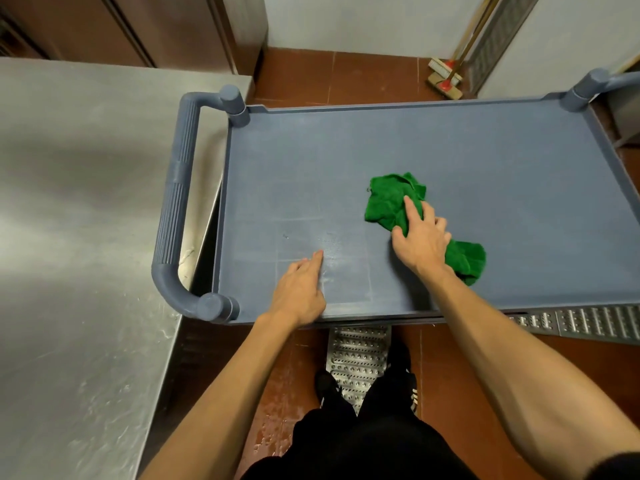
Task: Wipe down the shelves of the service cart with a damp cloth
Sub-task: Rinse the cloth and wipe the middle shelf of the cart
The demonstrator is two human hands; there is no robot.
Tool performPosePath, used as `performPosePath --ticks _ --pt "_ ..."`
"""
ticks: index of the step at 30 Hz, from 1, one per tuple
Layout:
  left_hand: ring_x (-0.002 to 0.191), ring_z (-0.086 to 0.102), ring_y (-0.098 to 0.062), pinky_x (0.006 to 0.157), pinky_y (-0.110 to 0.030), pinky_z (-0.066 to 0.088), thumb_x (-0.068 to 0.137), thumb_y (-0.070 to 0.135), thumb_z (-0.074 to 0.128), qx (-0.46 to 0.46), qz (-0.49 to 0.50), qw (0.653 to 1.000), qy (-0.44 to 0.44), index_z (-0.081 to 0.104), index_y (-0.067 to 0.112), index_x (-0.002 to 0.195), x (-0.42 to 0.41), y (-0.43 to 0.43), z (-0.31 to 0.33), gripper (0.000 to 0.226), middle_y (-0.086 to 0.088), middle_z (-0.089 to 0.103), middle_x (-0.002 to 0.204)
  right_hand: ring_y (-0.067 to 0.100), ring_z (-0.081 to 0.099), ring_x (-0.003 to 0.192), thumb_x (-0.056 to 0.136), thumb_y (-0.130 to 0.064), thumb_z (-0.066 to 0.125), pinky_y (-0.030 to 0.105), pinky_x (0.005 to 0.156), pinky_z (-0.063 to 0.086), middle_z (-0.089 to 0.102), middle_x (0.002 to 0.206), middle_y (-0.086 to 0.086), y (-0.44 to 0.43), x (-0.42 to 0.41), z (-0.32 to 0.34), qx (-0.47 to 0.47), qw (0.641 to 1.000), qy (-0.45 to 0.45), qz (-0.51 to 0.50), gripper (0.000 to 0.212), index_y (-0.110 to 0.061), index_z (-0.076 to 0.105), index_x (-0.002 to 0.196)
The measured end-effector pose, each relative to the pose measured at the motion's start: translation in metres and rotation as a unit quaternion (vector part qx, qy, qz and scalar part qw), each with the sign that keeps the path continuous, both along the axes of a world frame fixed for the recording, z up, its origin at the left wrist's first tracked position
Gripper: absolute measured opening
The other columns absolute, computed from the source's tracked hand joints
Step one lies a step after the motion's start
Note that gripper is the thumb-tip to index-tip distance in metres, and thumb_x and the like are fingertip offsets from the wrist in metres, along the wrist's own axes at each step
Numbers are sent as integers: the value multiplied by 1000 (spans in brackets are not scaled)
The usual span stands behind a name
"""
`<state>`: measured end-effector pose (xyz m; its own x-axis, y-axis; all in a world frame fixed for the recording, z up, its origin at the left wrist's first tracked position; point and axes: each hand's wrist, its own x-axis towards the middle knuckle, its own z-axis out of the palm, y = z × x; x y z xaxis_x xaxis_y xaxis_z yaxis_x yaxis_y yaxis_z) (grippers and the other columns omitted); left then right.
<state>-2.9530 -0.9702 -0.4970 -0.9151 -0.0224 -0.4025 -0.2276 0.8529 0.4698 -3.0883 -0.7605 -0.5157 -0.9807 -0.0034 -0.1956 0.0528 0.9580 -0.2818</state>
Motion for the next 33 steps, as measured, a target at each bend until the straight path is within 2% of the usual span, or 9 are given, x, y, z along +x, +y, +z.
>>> performPosePath --ticks 4,6,8,12,15,17,23,29,33 --pt "137 42 -33 119 -49 22 92 17 51 8 43 999 -27 9 16 158 8 -11 7 78 -14 45 150 37 38 123 91 -32 51 47 98 32 27 158 4 -28 12 -1 -14 997 19 69 67 -34 26 153" --pt "138 41 -32 118 -49 25 92 13 50 14 78 996 43 17 12 157 24 -23 7 73 -16 43 151 35 40 120 88 -32 51 46 96 33 30 157 2 -46 24 0 -20 989 26 144 68 -35 28 152" --pt "140 38 -29 118 -44 28 93 9 51 28 121 986 113 22 10 155 45 -34 7 69 -14 39 154 33 43 117 84 -33 51 45 93 35 34 155 0 -69 42 -1 -13 973 31 230 72 -38 27 152" --pt "144 34 -19 116 -27 24 99 11 47 64 199 965 157 22 13 156 85 -42 4 62 -5 33 159 30 48 110 75 -34 51 44 89 39 42 150 -4 -104 84 -2 -28 949 36 310 85 -36 21 154" --pt "146 30 -13 119 -29 25 102 16 44 66 172 966 182 24 15 156 95 -39 -1 57 -2 32 159 29 50 108 74 -32 53 44 87 39 46 146 -5 -105 98 2 -31 933 35 357 85 -34 24 154" --pt "147 28 -11 119 -28 24 104 18 42 71 177 964 188 27 15 155 95 -37 -3 53 -2 32 159 26 51 110 74 -30 51 43 88 37 48 145 -6 -99 105 5 -42 922 18 385 77 -36 34 149" --pt "146 29 -13 115 -21 22 105 21 40 55 141 971 186 38 17 151 98 -25 -2 46 -3 29 161 19 50 99 74 -22 45 40 87 36 58 132 -16 -76 123 10 -97 916 -16 390 58 -43 61 126" --pt "145 35 -23 116 -45 34 102 33 39 37 109 978 172 40 17 150 96 -7 -5 51 -9 34 158 15 46 101 80 -15 50 34 89 32 57 132 -17 -50 119 15 -112 922 -29 370 56 -45 61 125" --pt "143 38 -22 114 -47 34 100 36 37 12 76 984 162 43 15 148 96 19 -8 53 -8 39 156 18 48 104 80 -15 51 36 93 33 57 132 -17 -7 111 16 -111 934 -24 338 56 -44 60 127"
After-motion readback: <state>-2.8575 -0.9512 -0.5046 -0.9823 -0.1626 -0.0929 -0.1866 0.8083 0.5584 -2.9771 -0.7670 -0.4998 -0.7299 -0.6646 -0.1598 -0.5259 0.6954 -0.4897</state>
